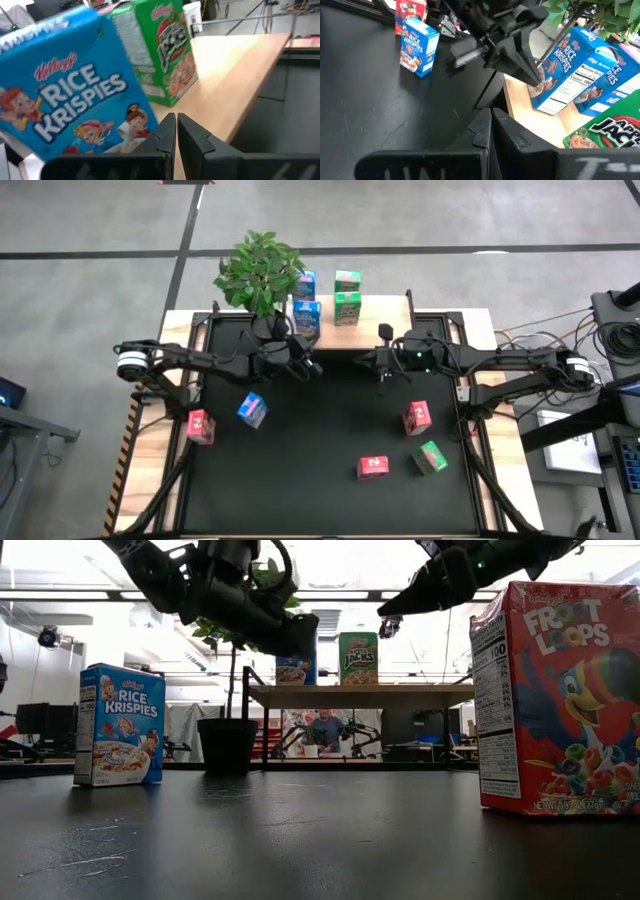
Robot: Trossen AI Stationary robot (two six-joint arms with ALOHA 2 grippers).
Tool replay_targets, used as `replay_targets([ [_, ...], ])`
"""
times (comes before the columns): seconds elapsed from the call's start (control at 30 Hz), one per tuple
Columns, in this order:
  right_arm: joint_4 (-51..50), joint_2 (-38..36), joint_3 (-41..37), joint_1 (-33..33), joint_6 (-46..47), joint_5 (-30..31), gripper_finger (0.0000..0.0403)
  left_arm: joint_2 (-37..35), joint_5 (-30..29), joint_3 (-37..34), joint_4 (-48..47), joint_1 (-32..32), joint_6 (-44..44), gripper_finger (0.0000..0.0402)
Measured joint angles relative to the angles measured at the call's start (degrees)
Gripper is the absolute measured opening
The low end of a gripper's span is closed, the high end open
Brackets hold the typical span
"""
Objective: Stack cereal on shelf
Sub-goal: Put the right blue cereal box on the shelf, aligned with the other blue cereal box
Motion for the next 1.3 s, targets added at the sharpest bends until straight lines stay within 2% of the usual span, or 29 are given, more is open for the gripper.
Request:
replay_targets([
  [0.6,-0.47,0.00,-0.09,0.00,-0.91,0.02,0.0009,0.26,-0.05,-0.04,2.18,3.34,-0.40,0.0000],
  [1.0,-0.46,0.02,-0.11,0.00,-0.95,0.04,0.0009,0.26,0.00,-0.04,3.39,5.69,-3.67,0.0000],
  [1.3,-0.48,0.02,-0.11,0.00,-1.43,0.07,0.0009,0.26,0.02,-0.08,3.30,5.47,-4.18,0.0000],
])
